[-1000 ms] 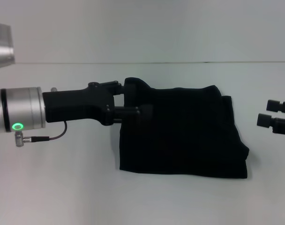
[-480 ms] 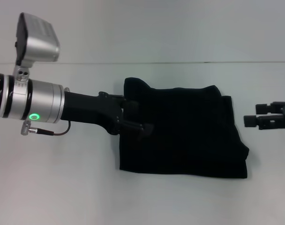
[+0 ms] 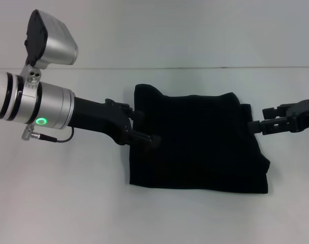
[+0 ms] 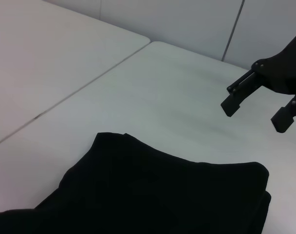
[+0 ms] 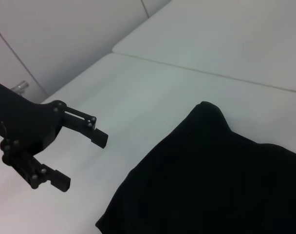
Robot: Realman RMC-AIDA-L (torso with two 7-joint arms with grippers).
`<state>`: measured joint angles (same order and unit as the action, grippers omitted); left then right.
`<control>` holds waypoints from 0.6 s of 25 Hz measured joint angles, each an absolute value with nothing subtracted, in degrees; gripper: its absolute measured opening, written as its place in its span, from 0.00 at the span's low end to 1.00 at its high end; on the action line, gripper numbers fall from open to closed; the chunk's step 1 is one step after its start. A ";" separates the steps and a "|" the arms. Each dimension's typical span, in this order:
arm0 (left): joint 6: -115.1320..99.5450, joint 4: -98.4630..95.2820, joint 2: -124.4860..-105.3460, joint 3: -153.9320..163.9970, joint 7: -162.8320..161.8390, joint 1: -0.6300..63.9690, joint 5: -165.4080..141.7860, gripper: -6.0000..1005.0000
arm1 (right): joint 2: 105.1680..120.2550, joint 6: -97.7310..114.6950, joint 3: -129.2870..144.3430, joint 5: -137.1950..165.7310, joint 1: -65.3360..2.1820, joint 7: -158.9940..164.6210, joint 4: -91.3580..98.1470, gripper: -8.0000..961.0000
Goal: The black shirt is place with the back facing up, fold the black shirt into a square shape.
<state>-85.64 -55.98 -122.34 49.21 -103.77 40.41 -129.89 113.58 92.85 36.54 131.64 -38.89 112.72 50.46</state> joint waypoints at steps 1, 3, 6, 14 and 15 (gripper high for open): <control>-85.64 -56.01 -122.34 49.23 -103.78 40.41 -129.89 0.87 | 113.58 92.64 36.91 131.66 -39.02 112.77 50.34 0.96; -85.50 -56.05 -122.34 49.23 -103.79 40.42 -129.90 0.87 | 113.62 91.92 37.84 131.70 -39.22 112.81 50.05 0.96; -85.07 -56.08 -122.34 49.26 -103.79 40.42 -129.90 0.87 | 113.93 90.11 39.88 131.72 -39.29 112.99 49.94 0.96; -83.97 -55.85 -122.34 49.32 -103.61 40.43 -129.99 0.87 | 114.25 85.99 43.43 131.82 -39.83 113.76 47.67 0.96; -83.97 -55.83 -122.34 49.38 -103.57 40.43 -130.04 0.87 | 114.23 85.60 43.52 131.84 -39.89 113.77 47.46 0.96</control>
